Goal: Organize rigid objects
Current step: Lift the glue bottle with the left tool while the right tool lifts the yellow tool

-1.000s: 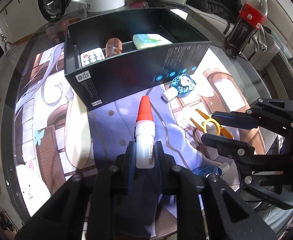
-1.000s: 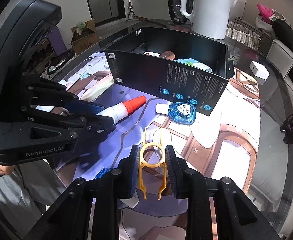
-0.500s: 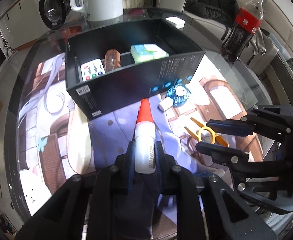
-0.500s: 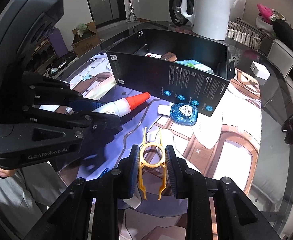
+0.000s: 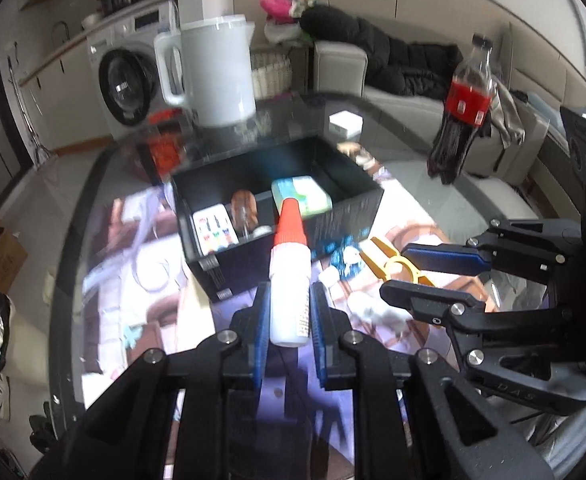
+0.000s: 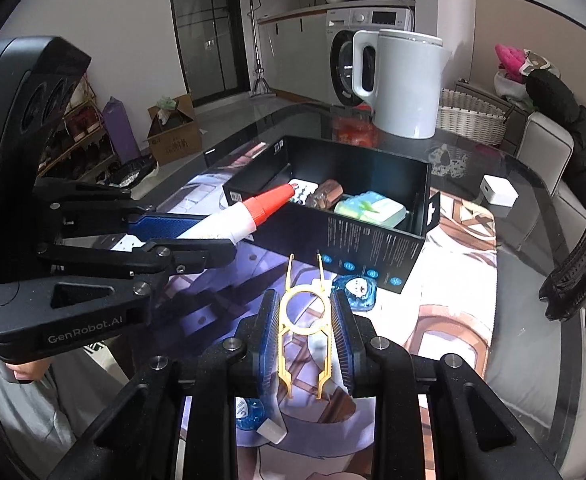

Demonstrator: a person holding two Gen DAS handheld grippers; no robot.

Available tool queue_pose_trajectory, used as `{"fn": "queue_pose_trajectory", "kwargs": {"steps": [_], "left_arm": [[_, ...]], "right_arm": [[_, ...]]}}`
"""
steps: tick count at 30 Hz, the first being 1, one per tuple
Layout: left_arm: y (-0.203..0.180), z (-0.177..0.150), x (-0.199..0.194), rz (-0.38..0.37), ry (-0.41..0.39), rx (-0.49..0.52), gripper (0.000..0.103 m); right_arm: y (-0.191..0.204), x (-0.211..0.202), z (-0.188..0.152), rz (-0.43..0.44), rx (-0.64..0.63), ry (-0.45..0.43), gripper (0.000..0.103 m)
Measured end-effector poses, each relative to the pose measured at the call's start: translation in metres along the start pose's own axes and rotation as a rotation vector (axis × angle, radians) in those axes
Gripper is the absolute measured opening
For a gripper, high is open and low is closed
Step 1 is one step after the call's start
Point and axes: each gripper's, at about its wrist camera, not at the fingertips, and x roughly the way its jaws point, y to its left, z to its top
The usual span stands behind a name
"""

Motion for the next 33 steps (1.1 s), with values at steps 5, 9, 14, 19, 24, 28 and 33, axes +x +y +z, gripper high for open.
{"fn": "queue_pose_trajectory", "kwargs": {"steps": [5, 9, 14, 19, 24, 28, 33], "left_arm": [[0.003, 0.008, -0.034, 0.038, -0.181, 0.004, 0.016], [0.005, 0.009, -0.061, 0.064, -0.319, -0.007, 0.016], [0.004, 0.005, -0.092, 0.102, -0.487, 0.006, 0.016], [0.006, 0.004, -0.097, 0.096, -0.509, 0.0, 0.016], [0.009, 0.009, -0.087, 0.09, -0.474, -0.015, 0.016], [0.013, 0.021, -0.082, 0.071, -0.467, -0.049, 0.016], [0.021, 0.042, -0.073, 0.092, -0.496, -0.076, 0.016]], "right_arm": [[0.006, -0.042, 0.009, -0.063, -0.036, -0.245, 0.026], [0.012, -0.073, 0.011, -0.115, -0.05, -0.417, 0.026], [0.023, -0.099, 0.007, -0.155, -0.074, -0.571, 0.026], [0.028, -0.105, 0.009, -0.161, -0.07, -0.596, 0.026], [0.024, -0.108, 0.015, -0.149, -0.036, -0.589, 0.026], [0.02, -0.103, 0.029, -0.137, -0.015, -0.59, 0.026], [0.009, -0.089, 0.054, -0.141, -0.009, -0.605, 0.026]]}}
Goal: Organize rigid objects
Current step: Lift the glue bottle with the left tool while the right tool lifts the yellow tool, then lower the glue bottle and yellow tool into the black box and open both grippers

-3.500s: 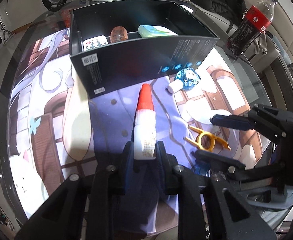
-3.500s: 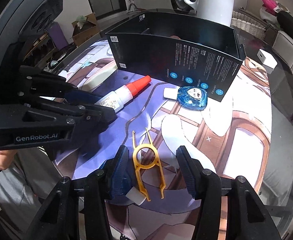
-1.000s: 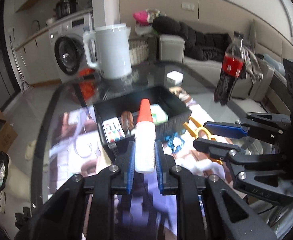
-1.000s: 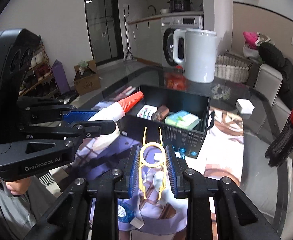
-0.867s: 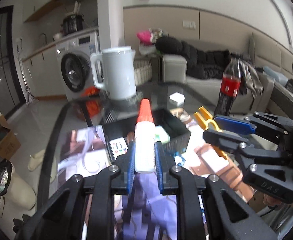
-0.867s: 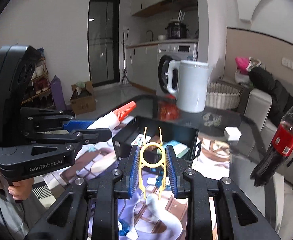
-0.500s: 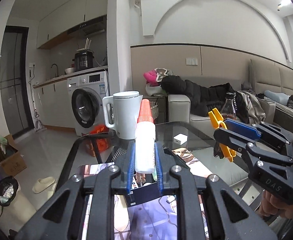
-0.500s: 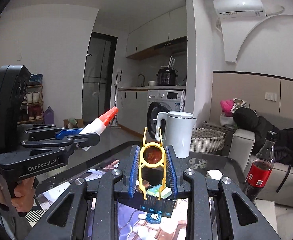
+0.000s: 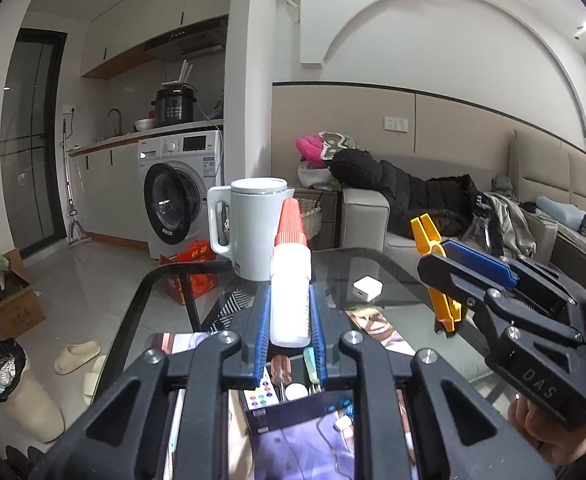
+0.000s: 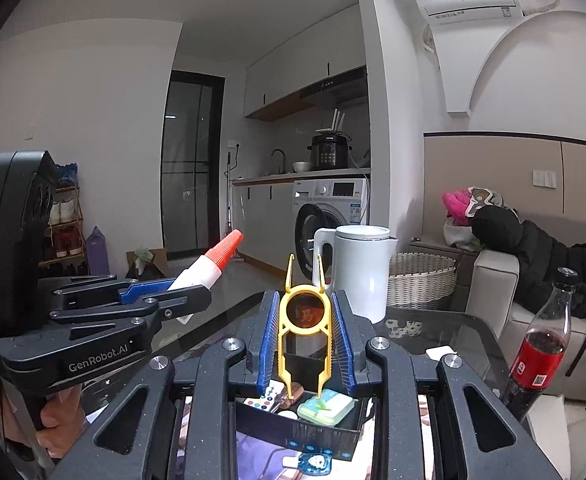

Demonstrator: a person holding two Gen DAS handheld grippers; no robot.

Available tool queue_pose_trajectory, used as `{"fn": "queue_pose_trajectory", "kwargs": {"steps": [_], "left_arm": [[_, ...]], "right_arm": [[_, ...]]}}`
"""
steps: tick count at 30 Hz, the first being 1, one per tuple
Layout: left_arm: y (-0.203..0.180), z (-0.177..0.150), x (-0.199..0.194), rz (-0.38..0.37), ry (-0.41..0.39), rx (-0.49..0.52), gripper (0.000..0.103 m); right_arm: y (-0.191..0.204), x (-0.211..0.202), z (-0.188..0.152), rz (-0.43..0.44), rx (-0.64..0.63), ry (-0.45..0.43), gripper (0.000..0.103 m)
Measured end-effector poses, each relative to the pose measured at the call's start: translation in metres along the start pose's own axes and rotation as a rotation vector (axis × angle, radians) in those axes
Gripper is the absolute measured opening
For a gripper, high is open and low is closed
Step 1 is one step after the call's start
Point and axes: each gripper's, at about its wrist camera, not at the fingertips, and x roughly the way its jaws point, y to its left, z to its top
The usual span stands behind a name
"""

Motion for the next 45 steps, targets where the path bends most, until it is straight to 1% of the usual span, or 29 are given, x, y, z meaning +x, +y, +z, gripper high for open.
{"fn": "queue_pose_trajectory", "kwargs": {"steps": [4, 7, 14, 16, 18, 21, 24, 26, 31, 34, 35, 39, 42, 45], "left_arm": [[0.007, 0.009, 0.018, 0.012, -0.008, -0.018, 0.016], [0.008, 0.013, 0.034, 0.01, 0.005, -0.02, 0.016], [0.012, 0.015, 0.059, 0.025, 0.026, -0.049, 0.016], [0.013, 0.014, 0.065, 0.021, 0.047, -0.053, 0.016], [0.015, 0.014, 0.073, 0.013, 0.086, -0.058, 0.016], [0.02, 0.009, 0.089, -0.01, 0.204, -0.094, 0.016], [0.022, 0.004, 0.105, -0.009, 0.297, -0.113, 0.016], [0.021, -0.003, 0.115, -0.008, 0.358, -0.109, 0.016], [0.02, -0.02, 0.135, 0.004, 0.491, -0.104, 0.016], [0.017, -0.031, 0.146, -0.027, 0.576, -0.097, 0.016], [0.016, -0.034, 0.149, -0.039, 0.593, -0.099, 0.016], [0.012, -0.046, 0.156, -0.024, 0.657, -0.086, 0.016], [0.011, -0.052, 0.159, -0.021, 0.695, -0.076, 0.016], [0.01, -0.056, 0.161, -0.024, 0.716, -0.076, 0.016]], "right_arm": [[-0.009, 0.025, 0.009, -0.013, 0.031, 0.001, 0.026], [-0.014, 0.044, 0.014, -0.016, 0.043, 0.012, 0.026], [-0.017, 0.078, 0.014, -0.039, 0.043, 0.036, 0.026], [-0.019, 0.085, 0.011, -0.044, 0.048, 0.052, 0.026], [-0.021, 0.091, 0.01, -0.045, 0.05, 0.074, 0.026], [-0.023, 0.103, 0.007, -0.062, 0.043, 0.14, 0.026], [-0.026, 0.12, 0.001, -0.067, 0.058, 0.234, 0.026], [-0.029, 0.133, -0.006, -0.06, 0.075, 0.316, 0.026], [-0.034, 0.162, -0.035, -0.022, 0.115, 0.52, 0.026], [-0.033, 0.173, -0.052, -0.009, 0.118, 0.603, 0.026], [-0.033, 0.177, -0.056, -0.002, 0.119, 0.629, 0.026], [-0.034, 0.185, -0.076, 0.013, 0.143, 0.711, 0.026], [-0.035, 0.189, -0.086, 0.018, 0.148, 0.745, 0.026], [-0.036, 0.19, -0.092, 0.023, 0.163, 0.768, 0.026]]}}
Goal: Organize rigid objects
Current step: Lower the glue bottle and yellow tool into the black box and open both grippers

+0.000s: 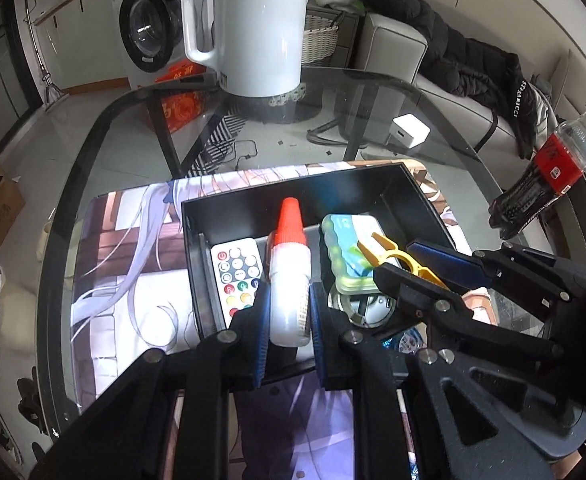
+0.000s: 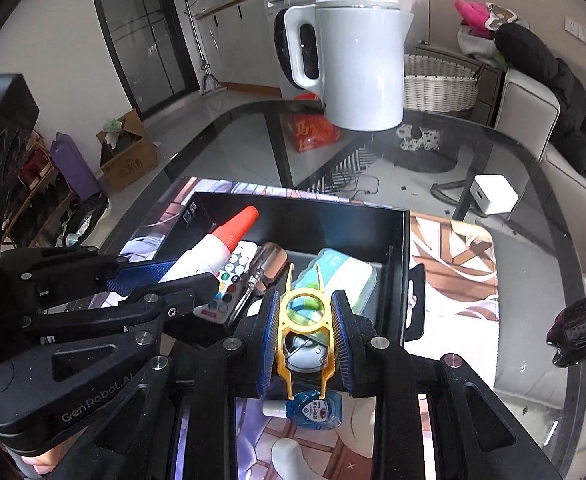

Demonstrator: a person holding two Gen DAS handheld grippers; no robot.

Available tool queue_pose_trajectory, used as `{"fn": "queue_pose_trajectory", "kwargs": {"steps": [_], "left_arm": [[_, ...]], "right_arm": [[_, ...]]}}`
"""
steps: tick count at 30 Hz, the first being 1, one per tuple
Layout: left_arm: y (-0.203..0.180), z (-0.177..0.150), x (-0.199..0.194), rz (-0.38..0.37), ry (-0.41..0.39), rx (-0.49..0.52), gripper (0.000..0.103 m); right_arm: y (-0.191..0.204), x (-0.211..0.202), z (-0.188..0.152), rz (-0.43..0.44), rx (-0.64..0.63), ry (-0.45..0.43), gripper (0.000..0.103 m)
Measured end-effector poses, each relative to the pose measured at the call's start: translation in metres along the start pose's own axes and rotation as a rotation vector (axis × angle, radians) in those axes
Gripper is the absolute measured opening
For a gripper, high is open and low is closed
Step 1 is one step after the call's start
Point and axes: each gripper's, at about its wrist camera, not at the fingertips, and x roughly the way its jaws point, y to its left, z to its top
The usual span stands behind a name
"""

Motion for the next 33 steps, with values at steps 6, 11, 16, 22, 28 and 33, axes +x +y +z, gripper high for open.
{"fn": "queue_pose_trajectory", "kwargs": {"steps": [6, 11, 16, 22, 28, 33], "left_arm": [[-0.001, -0.004, 0.007, -0.002, 0.03, 0.006, 0.016], [0.0, -0.006, 0.012, -0.005, 0.052, 0.004, 0.016], [0.001, -0.006, 0.012, 0.005, 0.049, 0.006, 0.016], [0.002, -0.006, 0.013, 0.006, 0.042, 0.006, 0.017], [0.005, -0.006, 0.013, -0.006, 0.042, -0.012, 0.023], [0.004, -0.005, 0.011, -0.007, 0.029, -0.009, 0.026]], "right_arm": [[-0.005, 0.006, -0.003, 0.006, 0.023, 0.031, 0.026], [-0.005, 0.008, -0.005, 0.001, 0.026, 0.044, 0.026], [-0.004, 0.009, -0.004, -0.003, 0.024, 0.051, 0.026], [-0.004, 0.009, -0.005, -0.004, 0.028, 0.055, 0.026], [-0.005, 0.008, -0.005, -0.004, 0.033, 0.056, 0.026], [-0.005, 0.002, -0.004, -0.002, 0.037, 0.041, 0.026]]}}
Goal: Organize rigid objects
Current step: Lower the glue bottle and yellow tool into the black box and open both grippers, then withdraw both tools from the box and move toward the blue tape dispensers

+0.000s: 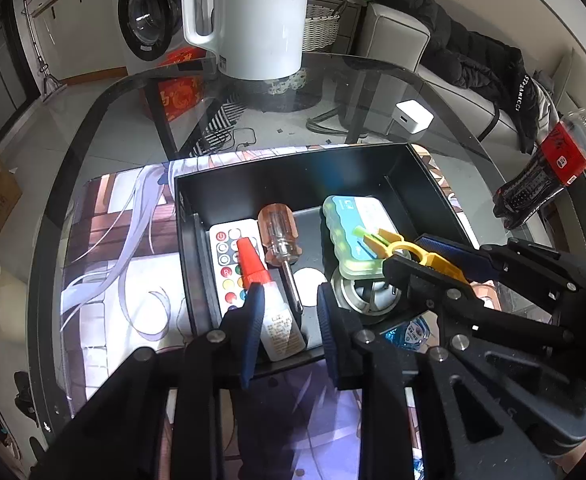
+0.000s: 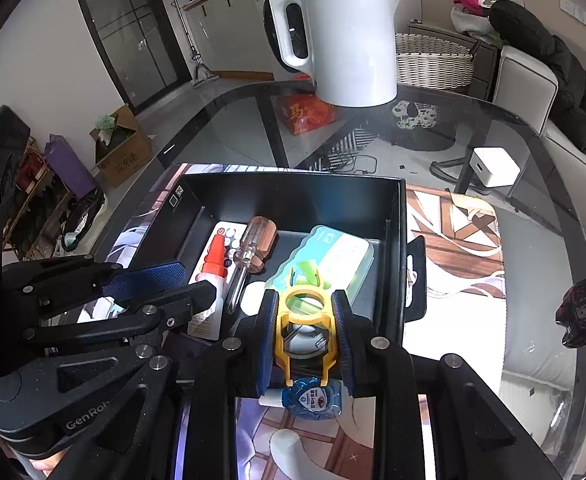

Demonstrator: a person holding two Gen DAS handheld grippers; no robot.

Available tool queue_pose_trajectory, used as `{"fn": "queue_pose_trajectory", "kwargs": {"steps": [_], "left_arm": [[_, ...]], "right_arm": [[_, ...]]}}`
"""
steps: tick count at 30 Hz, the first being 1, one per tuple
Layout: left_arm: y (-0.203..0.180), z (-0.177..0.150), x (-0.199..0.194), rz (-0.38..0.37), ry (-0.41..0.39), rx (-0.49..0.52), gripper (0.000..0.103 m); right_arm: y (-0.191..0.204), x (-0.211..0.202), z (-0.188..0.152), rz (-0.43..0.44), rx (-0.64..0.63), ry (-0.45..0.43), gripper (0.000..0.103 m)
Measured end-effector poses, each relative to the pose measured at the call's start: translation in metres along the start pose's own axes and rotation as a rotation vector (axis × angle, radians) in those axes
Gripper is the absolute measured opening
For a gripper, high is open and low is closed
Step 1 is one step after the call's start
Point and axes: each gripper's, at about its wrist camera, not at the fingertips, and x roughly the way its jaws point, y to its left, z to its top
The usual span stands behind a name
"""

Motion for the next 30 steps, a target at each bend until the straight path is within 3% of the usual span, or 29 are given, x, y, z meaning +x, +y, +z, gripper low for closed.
{"fn": "queue_pose_trajectory", "kwargs": {"steps": [9, 16, 30], "left_arm": [[-0.003, -0.001, -0.014, 0.012, -0.062, 0.019, 0.034], [-0.006, -0.002, -0.037, -0.004, -0.155, 0.04, 0.038], [-0.019, -0.018, -0.112, -0.001, -0.48, 0.076, 0.044]], "right_arm": [[-0.003, -0.018, 0.001, -0.004, 0.021, -0.057, 0.03], [0.001, -0.049, 0.0, -0.01, 0.011, -0.18, 0.031], [0.02, -0.132, -0.017, 0.012, -0.028, -0.487, 0.031]]}}
